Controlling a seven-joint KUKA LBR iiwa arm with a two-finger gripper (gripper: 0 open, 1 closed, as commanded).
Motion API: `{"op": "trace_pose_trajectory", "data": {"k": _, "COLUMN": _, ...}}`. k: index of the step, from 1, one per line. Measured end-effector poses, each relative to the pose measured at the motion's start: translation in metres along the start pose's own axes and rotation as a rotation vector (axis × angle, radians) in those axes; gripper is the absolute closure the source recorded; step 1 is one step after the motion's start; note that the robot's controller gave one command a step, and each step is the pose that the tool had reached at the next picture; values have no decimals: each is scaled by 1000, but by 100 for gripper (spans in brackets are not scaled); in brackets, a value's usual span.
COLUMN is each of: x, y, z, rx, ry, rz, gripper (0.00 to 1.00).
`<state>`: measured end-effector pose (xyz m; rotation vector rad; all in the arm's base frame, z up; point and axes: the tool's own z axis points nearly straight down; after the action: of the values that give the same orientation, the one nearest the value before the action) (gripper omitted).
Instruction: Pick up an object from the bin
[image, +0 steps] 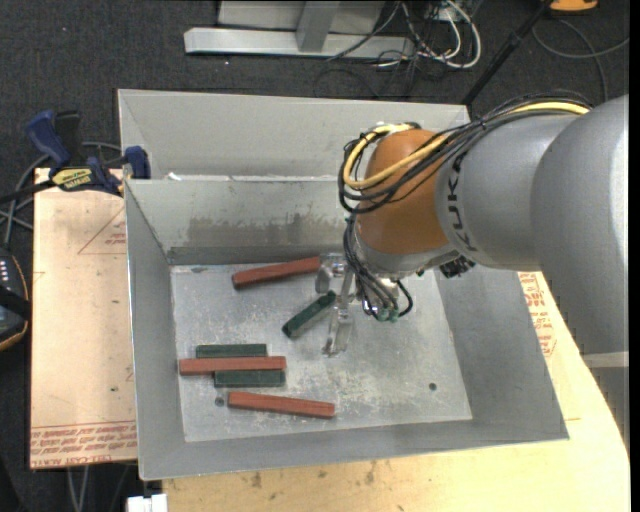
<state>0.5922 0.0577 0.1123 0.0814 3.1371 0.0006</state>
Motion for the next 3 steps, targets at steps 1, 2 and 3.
{"op": "trace_pose_trajectory", "data": {"k": 1, "x": -3, "y": 6, "z": 43, "rx": -1, "ry": 0, "rz": 112, "gripper": 0}}
{"op": "trace_pose_trajectory", "data": {"k": 2, "x": -4, "y": 7, "z": 42, "rx": 0, "ry": 0, "rz": 109, "gripper": 0}}
{"op": "trace_pose_trajectory", "data": {"k": 3, "x": -5, "y": 7, "z": 41, "rx": -1, "ry": 1, "rz": 109, "gripper": 100}}
